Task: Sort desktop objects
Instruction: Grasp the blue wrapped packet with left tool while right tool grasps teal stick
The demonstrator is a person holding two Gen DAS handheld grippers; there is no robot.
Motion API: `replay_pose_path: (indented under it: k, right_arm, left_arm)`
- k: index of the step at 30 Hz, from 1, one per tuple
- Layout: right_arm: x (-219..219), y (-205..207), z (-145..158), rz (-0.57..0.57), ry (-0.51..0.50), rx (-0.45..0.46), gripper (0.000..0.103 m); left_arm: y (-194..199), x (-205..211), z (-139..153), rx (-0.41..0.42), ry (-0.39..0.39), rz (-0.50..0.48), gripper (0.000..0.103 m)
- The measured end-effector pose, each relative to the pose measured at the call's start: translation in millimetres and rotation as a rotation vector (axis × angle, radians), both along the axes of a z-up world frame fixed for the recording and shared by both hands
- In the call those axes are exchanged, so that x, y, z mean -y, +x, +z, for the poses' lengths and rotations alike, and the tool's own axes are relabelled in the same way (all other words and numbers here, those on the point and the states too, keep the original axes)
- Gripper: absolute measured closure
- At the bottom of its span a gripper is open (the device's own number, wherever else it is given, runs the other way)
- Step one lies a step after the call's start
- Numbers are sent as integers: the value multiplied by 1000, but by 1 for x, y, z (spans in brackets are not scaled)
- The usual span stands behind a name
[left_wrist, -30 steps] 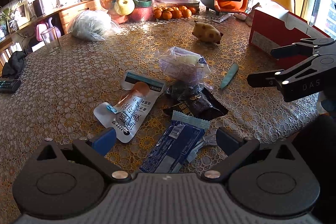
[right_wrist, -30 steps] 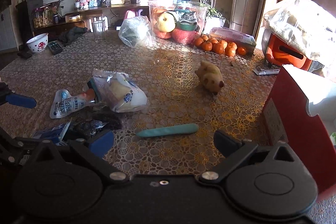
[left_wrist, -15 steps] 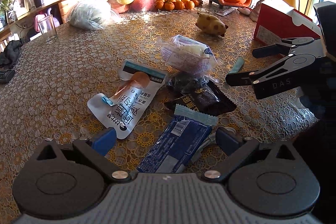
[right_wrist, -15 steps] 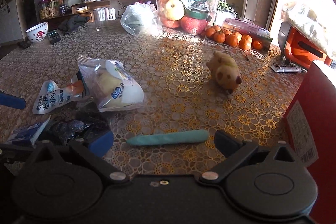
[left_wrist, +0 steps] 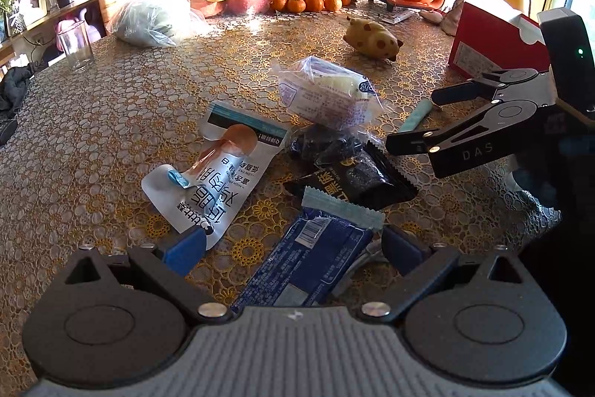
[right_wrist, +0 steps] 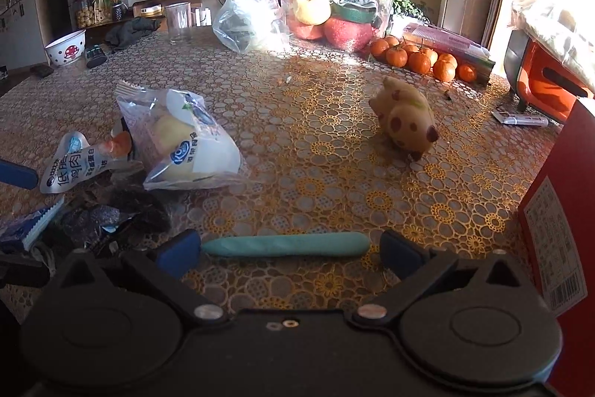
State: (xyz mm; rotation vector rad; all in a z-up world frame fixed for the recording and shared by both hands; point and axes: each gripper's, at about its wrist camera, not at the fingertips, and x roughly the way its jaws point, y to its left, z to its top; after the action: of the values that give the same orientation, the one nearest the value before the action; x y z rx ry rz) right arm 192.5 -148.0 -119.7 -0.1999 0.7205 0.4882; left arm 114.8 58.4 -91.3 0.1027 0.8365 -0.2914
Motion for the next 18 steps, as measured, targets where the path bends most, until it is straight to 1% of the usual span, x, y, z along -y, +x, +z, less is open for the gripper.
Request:
replay_pose_path:
  k: [4, 8, 14, 17, 18]
  right_arm:
    - [2, 1, -2, 2, 16, 4, 0]
    - [3, 0, -2, 5, 19, 7, 0]
    - [3, 1, -2, 7, 20, 8, 0]
    - [3, 0, -1, 8, 20, 10, 2]
    - [3, 0, -1, 8, 20, 10, 3]
  left_arm:
    - [1, -1, -2, -2, -9, -6, 2]
    - [5, -4, -4, -15, -34, -3, 2]
    - [4, -6, -3, -26, -82, -3, 14]
    - [4, -8, -1, -26, -96, -2, 24]
    - [4, -8, -1, -28, -102, -3, 29]
